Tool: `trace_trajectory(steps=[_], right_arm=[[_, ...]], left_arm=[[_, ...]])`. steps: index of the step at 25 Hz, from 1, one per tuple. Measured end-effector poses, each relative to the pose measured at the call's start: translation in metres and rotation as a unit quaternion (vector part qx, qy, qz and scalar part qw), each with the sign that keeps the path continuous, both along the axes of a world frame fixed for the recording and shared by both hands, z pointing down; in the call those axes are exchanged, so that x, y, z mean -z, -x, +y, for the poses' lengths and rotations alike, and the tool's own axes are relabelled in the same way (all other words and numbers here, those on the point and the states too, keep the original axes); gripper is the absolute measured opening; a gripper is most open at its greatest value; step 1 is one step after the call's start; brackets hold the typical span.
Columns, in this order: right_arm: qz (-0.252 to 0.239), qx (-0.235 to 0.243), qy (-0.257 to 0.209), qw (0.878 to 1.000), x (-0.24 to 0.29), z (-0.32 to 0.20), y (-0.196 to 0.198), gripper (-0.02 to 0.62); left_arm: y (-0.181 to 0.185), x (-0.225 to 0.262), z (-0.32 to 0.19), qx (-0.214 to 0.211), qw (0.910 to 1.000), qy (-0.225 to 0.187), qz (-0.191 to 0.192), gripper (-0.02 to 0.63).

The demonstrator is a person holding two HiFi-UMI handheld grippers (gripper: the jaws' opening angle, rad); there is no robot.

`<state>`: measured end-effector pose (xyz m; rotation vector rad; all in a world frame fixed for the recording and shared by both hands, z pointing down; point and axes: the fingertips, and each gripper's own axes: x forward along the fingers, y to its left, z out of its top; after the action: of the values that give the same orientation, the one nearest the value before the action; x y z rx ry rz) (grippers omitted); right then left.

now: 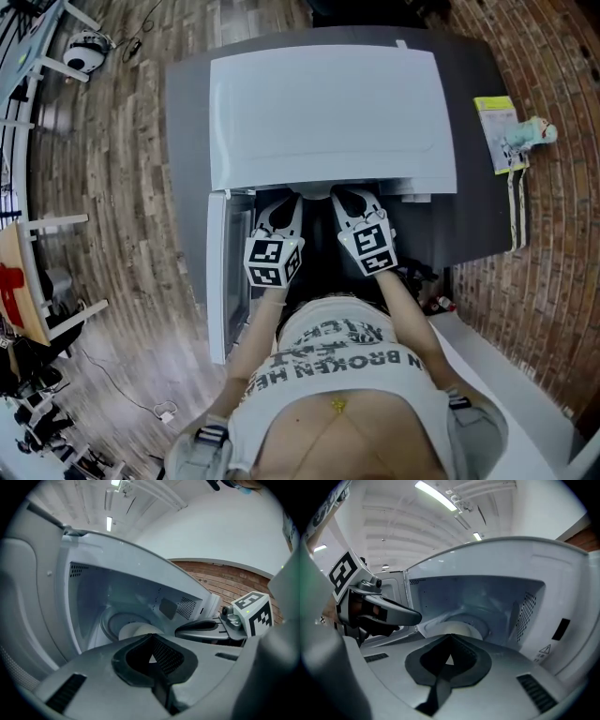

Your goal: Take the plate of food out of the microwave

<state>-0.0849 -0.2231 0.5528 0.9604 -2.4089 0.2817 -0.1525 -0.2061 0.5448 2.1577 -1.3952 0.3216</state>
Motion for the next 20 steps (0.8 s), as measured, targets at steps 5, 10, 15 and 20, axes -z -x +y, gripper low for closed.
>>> trace_trajectory(steps=[5, 10, 15, 20], right_arm=[[0.004, -0.002, 0.018, 1.0, -0.014, -0.002, 0.0, 0.008], [0.003, -0.005, 0.025, 1.0, -0.017, -0.003, -0.001, 0.008], [0.006, -0.007, 0.028, 1.0, -0.02, -0.004, -0.003, 0.008], [0.006, -0.012, 0.031, 0.999, -0.022, -0.004, -0.007, 0.008]], left_arm=[[0.004, -0.017, -0.003, 0.009, 0.9997, 0.022, 0.011, 0.006], [0.011, -0.035, -0.004, 0.056, 0.9929, 0.064, 0.084, 0.008], [0.015, -0.05, 0.0, 0.093, 0.9792, 0.098, 0.152, 0.008], [0.016, -0.059, 0.0, 0.128, 0.9635, 0.113, 0.206, 0.039]])
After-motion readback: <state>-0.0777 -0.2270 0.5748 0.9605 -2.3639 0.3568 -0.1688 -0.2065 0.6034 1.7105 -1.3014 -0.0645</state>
